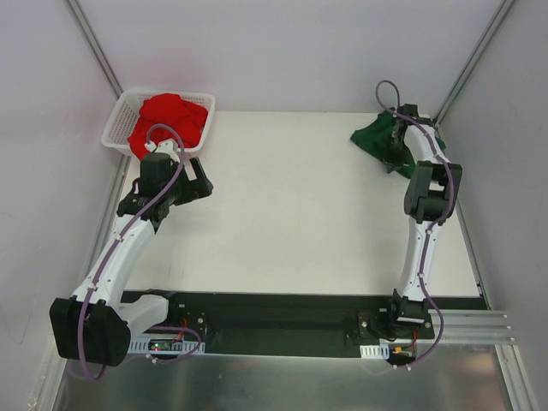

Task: Fold and stack the t-shirts
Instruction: Put the neatly folded tshirt into the corner of the board with the right arm

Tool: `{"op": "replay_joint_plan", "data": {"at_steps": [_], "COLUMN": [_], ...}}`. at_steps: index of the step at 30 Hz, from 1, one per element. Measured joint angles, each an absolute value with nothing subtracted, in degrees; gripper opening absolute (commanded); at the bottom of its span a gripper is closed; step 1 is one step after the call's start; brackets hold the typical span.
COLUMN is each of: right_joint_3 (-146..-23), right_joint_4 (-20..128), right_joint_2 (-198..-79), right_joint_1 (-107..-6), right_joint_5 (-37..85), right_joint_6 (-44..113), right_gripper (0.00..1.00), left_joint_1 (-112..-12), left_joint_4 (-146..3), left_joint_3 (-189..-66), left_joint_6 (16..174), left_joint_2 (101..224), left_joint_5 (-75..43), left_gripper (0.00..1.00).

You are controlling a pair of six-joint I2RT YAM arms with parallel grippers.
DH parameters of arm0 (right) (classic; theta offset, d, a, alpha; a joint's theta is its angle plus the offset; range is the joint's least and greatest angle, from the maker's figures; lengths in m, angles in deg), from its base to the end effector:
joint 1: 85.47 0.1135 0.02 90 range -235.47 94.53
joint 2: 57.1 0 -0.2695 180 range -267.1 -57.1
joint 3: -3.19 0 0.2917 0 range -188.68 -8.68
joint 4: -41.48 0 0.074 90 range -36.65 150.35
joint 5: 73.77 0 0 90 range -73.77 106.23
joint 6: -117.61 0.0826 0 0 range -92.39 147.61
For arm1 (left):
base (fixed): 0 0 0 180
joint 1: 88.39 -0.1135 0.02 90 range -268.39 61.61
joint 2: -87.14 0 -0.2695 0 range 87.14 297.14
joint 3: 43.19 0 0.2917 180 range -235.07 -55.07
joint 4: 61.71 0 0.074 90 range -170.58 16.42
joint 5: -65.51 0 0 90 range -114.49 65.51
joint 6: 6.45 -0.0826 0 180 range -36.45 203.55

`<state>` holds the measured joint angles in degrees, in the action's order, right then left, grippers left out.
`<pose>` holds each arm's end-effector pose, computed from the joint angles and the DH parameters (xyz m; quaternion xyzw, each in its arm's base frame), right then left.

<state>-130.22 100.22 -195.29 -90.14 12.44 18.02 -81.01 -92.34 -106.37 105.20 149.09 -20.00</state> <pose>0.5789 -0.0528 0.1288 -0.0342 0.9723 -0.0604 0.2231 0.3176 -0.0477 0.2809 -0.0875 0.8585 -0.1591 0.4796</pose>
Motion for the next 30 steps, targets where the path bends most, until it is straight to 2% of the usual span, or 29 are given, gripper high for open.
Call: {"op": "replay_joint_plan", "data": {"at_steps": [6,11,17,20,21,23,24,28,30], "right_joint_3": [-122.24,-114.39,-107.09,-102.20,-100.32,-97.39,-96.10,-93.37,-93.10], "right_joint_4": [98.91,95.22,91.68,90.52,90.43,90.48,90.54,91.44,92.05], "right_joint_2": [-185.28,-171.16,-157.52,-153.19,-151.97,-150.17,-149.43,-147.42,-146.63], "right_joint_1": [-83.54,-77.00,-75.12,-74.58,-74.14,-73.22,-72.74,-70.93,-70.27], "right_joint_5": [11.71,14.16,16.76,17.11,17.20,17.81,18.27,18.66,18.60], "right_joint_6": [18.72,20.41,21.11,21.54,21.76,22.46,22.77,23.58,23.73], "right_gripper": [0.01,0.01,0.02,0.13,0.26,0.42,0.57,0.66,0.77], "left_joint_1": [-81.01,-81.01,-81.01,-81.01,-81.01,-81.01,-81.01,-81.01,-81.01], "left_joint_4": [-92.43,-93.09,-93.92,-94.59,-94.90,-95.51,-95.80,-98.11,-99.82], "left_joint_3": [-106.37,-106.37,-106.35,-106.35,-106.33,-106.33,-106.33,-106.72,-107.86], "left_joint_6": [104.96,104.80,103.49,103.38,103.38,103.36,103.36,103.36,103.34], "left_joint_2": [145.59,141.86,137.35,135.39,134.88,134.23,134.12,136.20,138.97], "left_joint_5": [-19.57,-19.04,-19.13,-19.26,-19.28,-19.30,-19.30,-20.24,-20.59], "left_gripper": [0.99,0.99,0.99,0.99,0.99,0.99,0.99,0.99,0.99]}}
